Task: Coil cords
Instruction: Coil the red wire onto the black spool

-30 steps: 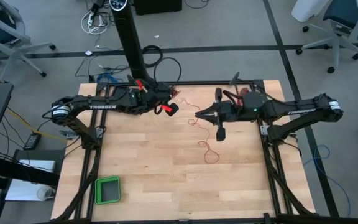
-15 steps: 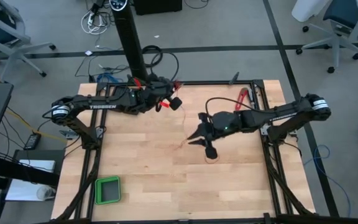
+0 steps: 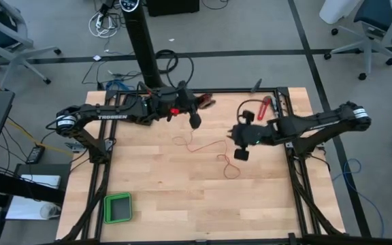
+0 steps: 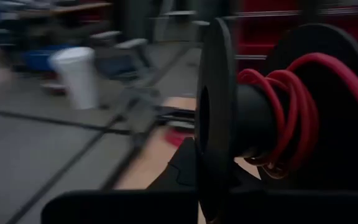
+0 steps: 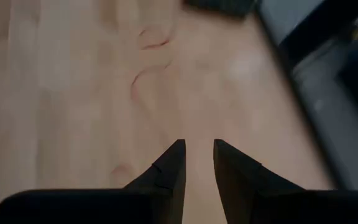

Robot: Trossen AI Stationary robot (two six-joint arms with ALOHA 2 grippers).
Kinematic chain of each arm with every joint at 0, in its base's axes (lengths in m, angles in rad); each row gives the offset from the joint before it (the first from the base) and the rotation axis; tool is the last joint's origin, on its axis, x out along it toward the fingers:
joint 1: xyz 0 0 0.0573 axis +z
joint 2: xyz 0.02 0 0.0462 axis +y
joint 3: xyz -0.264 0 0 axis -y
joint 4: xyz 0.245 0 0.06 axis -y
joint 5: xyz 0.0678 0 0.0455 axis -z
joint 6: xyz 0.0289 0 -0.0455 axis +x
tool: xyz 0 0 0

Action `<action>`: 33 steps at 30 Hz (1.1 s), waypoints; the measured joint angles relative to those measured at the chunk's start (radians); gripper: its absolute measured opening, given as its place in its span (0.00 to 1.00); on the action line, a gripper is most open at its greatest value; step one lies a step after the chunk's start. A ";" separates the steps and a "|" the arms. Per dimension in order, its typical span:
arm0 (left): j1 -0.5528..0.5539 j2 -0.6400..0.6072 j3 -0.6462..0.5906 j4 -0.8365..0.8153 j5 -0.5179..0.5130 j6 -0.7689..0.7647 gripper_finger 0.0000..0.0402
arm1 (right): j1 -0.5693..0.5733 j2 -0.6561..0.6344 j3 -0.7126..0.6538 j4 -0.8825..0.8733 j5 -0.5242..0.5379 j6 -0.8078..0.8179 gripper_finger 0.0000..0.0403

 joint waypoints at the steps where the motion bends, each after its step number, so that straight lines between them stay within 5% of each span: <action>1: -0.001 0.000 -0.001 -0.002 0.051 0.002 0.00 | -0.015 -0.021 -0.001 0.024 0.001 -0.030 0.20; 7: -0.035 -0.001 -0.097 0.129 0.247 0.048 0.00 | -0.131 -0.117 -0.090 0.279 -0.234 -0.145 0.20; 13: -0.058 -0.001 -0.189 0.178 0.214 -0.001 0.00 | -0.212 -0.128 -0.256 0.450 -0.321 -0.096 0.20; 19: -0.080 -0.001 -0.221 0.167 0.207 -0.004 0.00 | -0.241 -0.109 -0.395 0.804 -0.416 -0.080 0.20; 33: -0.103 -0.001 -0.222 0.173 0.207 0.052 0.00 | -0.250 -0.061 -0.340 0.928 -0.522 -0.153 0.20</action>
